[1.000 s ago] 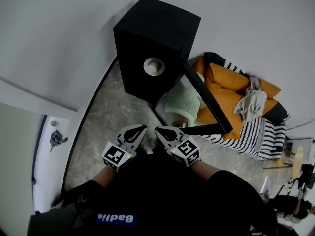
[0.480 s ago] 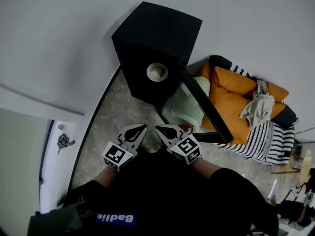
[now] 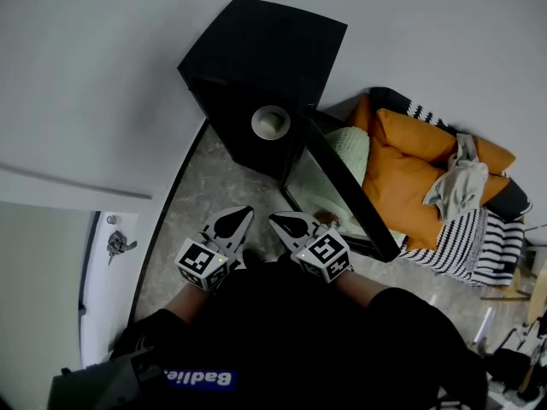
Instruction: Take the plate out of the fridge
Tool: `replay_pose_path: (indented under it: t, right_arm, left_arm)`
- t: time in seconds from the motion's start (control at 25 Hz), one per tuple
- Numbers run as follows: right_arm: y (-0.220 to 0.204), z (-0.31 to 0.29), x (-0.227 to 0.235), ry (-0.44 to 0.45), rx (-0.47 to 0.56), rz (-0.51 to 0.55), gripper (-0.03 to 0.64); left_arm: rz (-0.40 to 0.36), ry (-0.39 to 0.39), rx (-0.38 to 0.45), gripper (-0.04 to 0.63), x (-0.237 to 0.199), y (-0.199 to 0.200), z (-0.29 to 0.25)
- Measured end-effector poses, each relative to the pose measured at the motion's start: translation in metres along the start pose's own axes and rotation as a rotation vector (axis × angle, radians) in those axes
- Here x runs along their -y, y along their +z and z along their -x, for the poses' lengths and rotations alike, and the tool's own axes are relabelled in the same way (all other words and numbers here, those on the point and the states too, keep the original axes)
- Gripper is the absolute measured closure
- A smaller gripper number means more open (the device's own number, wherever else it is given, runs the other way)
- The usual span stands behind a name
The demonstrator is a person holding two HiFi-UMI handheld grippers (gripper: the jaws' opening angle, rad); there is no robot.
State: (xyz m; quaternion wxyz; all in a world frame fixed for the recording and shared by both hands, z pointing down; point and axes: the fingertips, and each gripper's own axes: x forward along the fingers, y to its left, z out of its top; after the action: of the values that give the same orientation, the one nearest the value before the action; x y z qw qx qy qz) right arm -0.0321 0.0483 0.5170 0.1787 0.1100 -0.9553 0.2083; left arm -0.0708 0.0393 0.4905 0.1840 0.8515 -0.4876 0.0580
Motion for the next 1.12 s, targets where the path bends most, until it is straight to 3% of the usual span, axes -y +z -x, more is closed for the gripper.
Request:
replay_pose_path:
  t: [0.36, 1.12]
  right_arm:
    - [-0.005, 0.013, 0.024, 0.032, 0.005, -0.056, 0.606]
    - [0.011, -0.015, 0.035, -0.113, 0.003, -0.089, 0.606]
  left_arm:
    - [0.129, 0.063, -0.020, 0.588, -0.021, 0.001, -0.032]
    - [0.328, -0.060, -0.054, 0.578, -0.101, -0.014, -0.063]
